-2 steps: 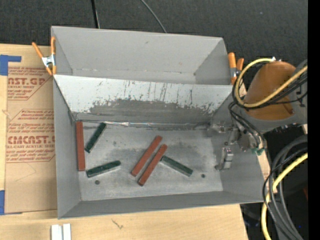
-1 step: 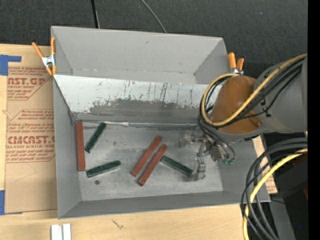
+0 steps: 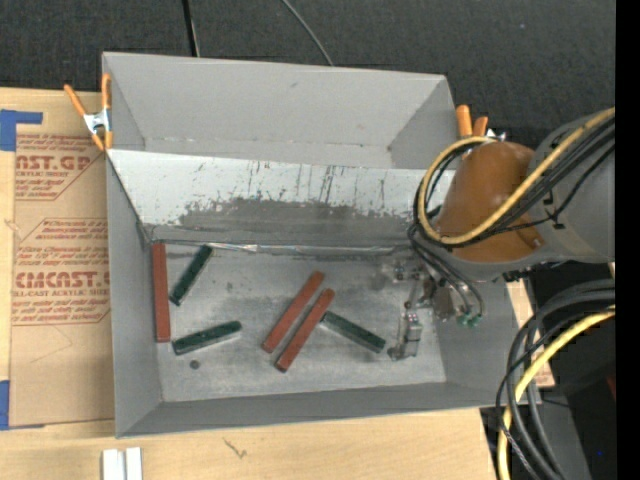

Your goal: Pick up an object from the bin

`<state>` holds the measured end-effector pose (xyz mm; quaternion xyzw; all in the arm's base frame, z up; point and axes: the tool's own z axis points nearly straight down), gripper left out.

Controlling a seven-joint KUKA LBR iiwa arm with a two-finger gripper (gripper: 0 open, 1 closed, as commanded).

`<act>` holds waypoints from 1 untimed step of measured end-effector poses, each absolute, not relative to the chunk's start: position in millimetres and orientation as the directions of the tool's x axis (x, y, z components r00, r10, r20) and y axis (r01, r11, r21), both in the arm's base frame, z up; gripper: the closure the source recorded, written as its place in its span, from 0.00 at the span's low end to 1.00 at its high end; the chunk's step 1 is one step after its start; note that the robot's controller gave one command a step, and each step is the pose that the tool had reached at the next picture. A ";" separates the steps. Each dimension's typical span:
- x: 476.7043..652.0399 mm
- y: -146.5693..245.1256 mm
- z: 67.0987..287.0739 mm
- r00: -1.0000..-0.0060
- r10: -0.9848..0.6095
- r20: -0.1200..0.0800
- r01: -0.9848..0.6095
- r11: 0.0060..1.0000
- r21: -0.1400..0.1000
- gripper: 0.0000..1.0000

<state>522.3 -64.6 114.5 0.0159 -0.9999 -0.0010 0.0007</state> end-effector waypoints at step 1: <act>510.5 -43.7 108.9 -0.999 0.034 -0.002 0.034 0.999 0.000 0.00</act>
Offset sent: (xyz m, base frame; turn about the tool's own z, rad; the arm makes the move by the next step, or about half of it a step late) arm -0.0139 0.0361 -0.0445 0.1442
